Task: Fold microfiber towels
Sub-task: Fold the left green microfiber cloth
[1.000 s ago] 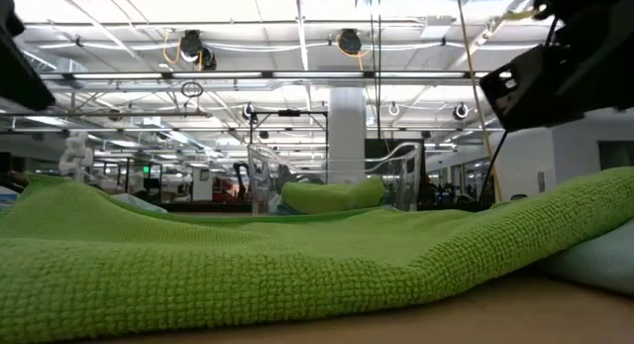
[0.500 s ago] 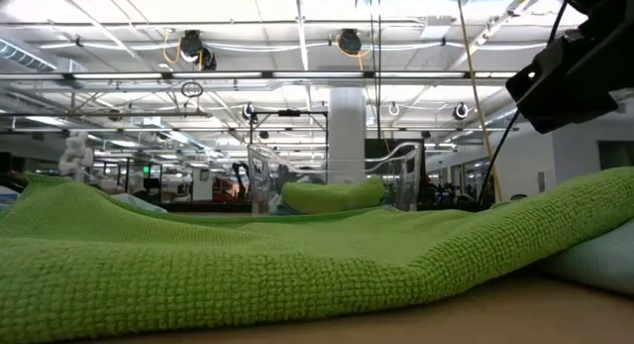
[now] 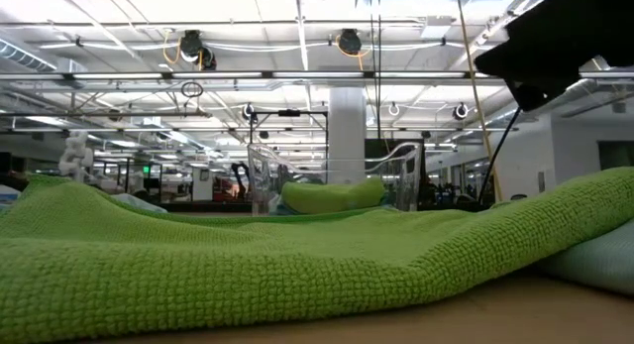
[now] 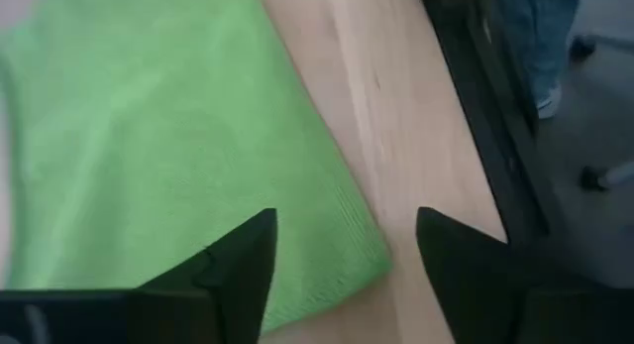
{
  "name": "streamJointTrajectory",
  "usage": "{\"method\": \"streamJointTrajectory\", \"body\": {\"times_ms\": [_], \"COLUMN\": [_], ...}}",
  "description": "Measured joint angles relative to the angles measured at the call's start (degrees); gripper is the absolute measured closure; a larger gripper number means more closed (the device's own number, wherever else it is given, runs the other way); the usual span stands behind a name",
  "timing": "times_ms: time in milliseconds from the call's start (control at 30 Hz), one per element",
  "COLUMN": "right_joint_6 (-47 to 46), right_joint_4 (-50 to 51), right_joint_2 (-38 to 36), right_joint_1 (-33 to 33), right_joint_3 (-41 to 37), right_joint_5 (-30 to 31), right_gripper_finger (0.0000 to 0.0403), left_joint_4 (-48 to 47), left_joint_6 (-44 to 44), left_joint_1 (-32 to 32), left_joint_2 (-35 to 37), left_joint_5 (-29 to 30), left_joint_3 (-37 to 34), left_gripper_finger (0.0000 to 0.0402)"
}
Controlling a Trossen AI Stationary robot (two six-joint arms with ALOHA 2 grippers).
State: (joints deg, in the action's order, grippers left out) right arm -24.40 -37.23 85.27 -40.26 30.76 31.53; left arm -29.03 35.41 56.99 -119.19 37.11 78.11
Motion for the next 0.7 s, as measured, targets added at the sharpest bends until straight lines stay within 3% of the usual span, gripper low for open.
{"method": "streamJointTrajectory", "body": {"times_ms": [167, 300, 433, 700], "right_joint_6": [-2.0, -3.2, -3.1, 9.6], "right_joint_4": [-2.9, -4.8, -4.8, -1.7], "right_joint_2": [2.2, 5.4, 10.1, 19.8], "right_joint_1": [-0.1, -0.4, -0.5, 2.4], "right_joint_3": [0.0, 0.9, 6.2, 23.5], "right_joint_5": [2.2, 5.8, 7.6, 7.2], "right_gripper_finger": [0.0266, 0.0266, 0.0266, 0.0266], "left_joint_4": [-0.2, -1.3, -0.8, 2.6], "left_joint_6": [-0.6, 3.1, 3.7, 2.0], "left_joint_1": [-0.1, -0.2, -0.2, -1.3], "left_joint_2": [-1.3, -1.4, -1.4, -1.2], "left_joint_5": [-2.8, -2.5, -3.8, -5.9], "left_joint_3": [0.0, -0.3, -1.5, -5.2], "left_gripper_finger": [0.0125, 0.0142, 0.0196, 0.0331]}}
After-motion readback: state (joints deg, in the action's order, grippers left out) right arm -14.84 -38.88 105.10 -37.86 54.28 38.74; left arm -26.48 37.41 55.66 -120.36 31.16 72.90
